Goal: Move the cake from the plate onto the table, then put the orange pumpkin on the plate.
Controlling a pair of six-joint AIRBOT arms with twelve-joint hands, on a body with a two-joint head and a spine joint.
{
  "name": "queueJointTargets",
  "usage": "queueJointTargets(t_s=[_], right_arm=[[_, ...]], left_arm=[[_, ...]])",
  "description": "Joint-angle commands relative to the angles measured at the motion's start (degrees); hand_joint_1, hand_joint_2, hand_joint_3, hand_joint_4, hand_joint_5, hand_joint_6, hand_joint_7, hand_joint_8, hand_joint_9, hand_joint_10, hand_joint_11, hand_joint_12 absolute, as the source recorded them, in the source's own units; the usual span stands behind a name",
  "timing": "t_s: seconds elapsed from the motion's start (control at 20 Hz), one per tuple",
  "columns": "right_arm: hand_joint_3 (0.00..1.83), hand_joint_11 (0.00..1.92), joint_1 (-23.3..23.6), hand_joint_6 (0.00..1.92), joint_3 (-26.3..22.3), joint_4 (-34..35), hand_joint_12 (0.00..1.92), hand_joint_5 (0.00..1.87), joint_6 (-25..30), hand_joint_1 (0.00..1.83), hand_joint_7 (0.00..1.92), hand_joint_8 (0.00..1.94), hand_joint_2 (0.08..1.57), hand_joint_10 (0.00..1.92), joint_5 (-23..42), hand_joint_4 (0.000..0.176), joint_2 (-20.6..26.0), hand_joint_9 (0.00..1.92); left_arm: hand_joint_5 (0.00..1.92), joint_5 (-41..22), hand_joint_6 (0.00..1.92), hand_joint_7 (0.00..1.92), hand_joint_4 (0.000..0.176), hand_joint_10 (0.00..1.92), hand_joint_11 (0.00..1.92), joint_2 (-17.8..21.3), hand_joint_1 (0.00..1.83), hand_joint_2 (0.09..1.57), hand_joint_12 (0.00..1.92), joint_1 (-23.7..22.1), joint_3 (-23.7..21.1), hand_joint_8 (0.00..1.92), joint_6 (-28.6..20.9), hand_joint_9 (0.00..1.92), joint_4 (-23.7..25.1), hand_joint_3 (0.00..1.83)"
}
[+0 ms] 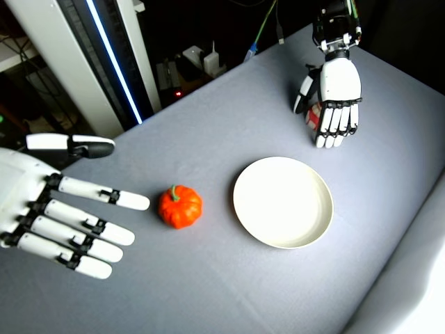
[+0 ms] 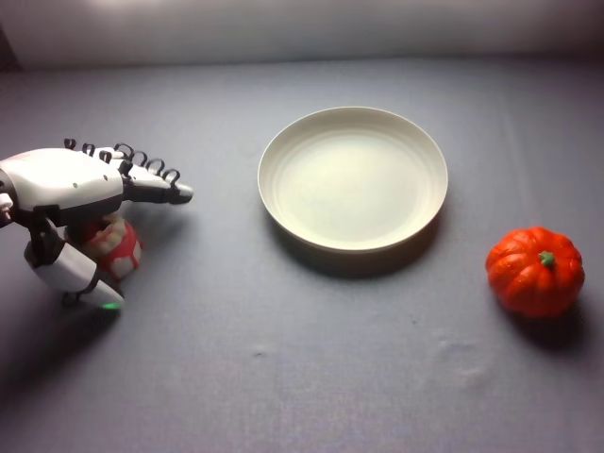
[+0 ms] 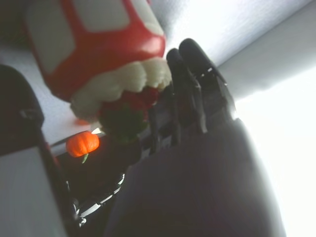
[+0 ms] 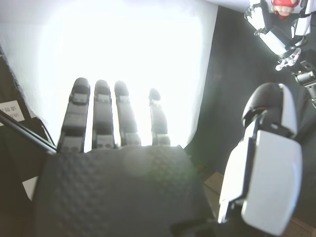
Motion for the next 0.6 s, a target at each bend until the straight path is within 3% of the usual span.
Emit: queueJointTargets(t_s=[0.0,0.05,0.1,0.15,0.2,0.25,0.3,0.35,0.4,0.5,0.55], right_arm=[[0.00,0.00,0.28,0.00,0.10,1.02,0.00,0.00,0.55,0.32,0.00,0.00,0.82,0.00,6.83,0.176,0.26,0.00],[0.00,0.00,0.28,0.00,0.08,1.02,0.00,0.00,0.55,0.33,0.00,0.00,0.82,0.00,6.83,0.176,0.26,0.00],[0.00,0.00,0.23,0.00,0.08,1.03,0.00,0.00,0.55,0.33,0.00,0.00,0.82,0.00,6.83,0.176,0.26,0.00],[0.00,0.00,0.20,0.00,0.08,1.05,0.00,0.00,0.55,0.33,0.00,0.00,0.82,0.00,6.82,0.176,0.26,0.00],[0.00,0.00,0.13,0.00,0.07,1.07,0.00,0.00,0.56,0.33,0.00,0.00,0.83,0.00,6.82,0.176,0.27,0.00],[0.01,0.00,0.12,0.00,0.07,1.10,0.00,0.00,0.56,0.34,0.00,0.00,0.83,0.00,6.82,0.176,0.27,0.00],[0.01,0.00,0.11,0.00,0.07,1.12,0.00,0.00,0.56,0.34,0.00,0.00,0.83,0.00,6.81,0.176,0.27,0.00],[0.01,0.00,0.09,0.00,0.06,1.12,0.00,0.00,0.56,0.34,0.00,0.00,0.84,0.00,6.73,0.176,0.26,0.00],[0.00,0.00,0.08,0.00,0.06,1.12,0.00,0.00,0.56,0.35,0.00,0.00,0.83,0.00,6.58,0.176,0.26,0.00],[0.00,0.00,0.08,0.00,0.07,1.22,0.00,0.00,0.55,0.33,0.00,0.00,0.82,0.00,6.19,0.176,0.22,0.00],[0.00,0.00,0.03,0.00,0.08,1.31,0.00,0.00,0.55,0.33,0.00,0.00,0.83,0.00,6.04,0.176,0.21,0.00]], left_arm=[[0.12,-4.67,0.00,0.01,0.000,0.03,0.00,0.88,1.10,0.83,0.82,-0.01,-0.21,0.00,0.02,0.02,-2.74,0.00],[0.05,-5.16,0.01,0.00,0.000,0.00,0.00,1.23,1.09,0.82,0.64,0.03,-0.53,0.00,0.02,0.00,-3.74,0.00],[0.01,-5.73,0.00,0.00,0.000,0.00,0.00,1.61,1.04,0.79,0.78,0.11,-0.85,0.00,0.02,0.00,-4.90,0.00],[0.00,-6.42,0.00,0.00,0.000,0.00,0.00,2.08,1.02,0.75,0.75,0.19,-1.19,0.00,0.02,0.00,-6.03,0.00],[0.00,-7.75,0.00,0.00,0.024,0.00,0.00,3.19,1.00,0.75,0.67,0.20,-1.85,0.00,0.02,0.00,-7.80,0.00],[0.00,-8.65,0.00,0.00,0.005,0.00,0.00,4.05,1.01,0.76,0.50,0.21,-2.37,0.00,0.02,0.00,-9.07,0.00],[0.00,-9.66,0.00,0.00,0.012,0.00,0.00,5.25,1.05,0.78,0.37,0.19,-3.16,0.00,0.02,0.00,-10.90,0.00],[0.00,-10.99,0.00,0.00,0.000,0.00,0.00,7.00,1.08,0.79,0.34,0.18,-4.24,0.00,0.02,0.00,-13.26,0.01],[0.00,-12.14,0.00,0.00,0.000,0.00,0.00,8.57,1.05,0.75,0.45,0.24,-5.16,0.00,0.02,0.00,-15.14,0.00],[0.00,-13.93,0.00,0.00,0.000,0.00,0.00,11.89,1.05,0.72,0.48,0.19,-6.76,0.00,0.02,0.00,-17.70,0.00],[0.02,-14.90,0.00,0.00,0.020,0.00,0.00,13.46,1.08,0.72,0.54,0.22,-7.52,0.00,0.02,0.00,-19.33,0.00]])
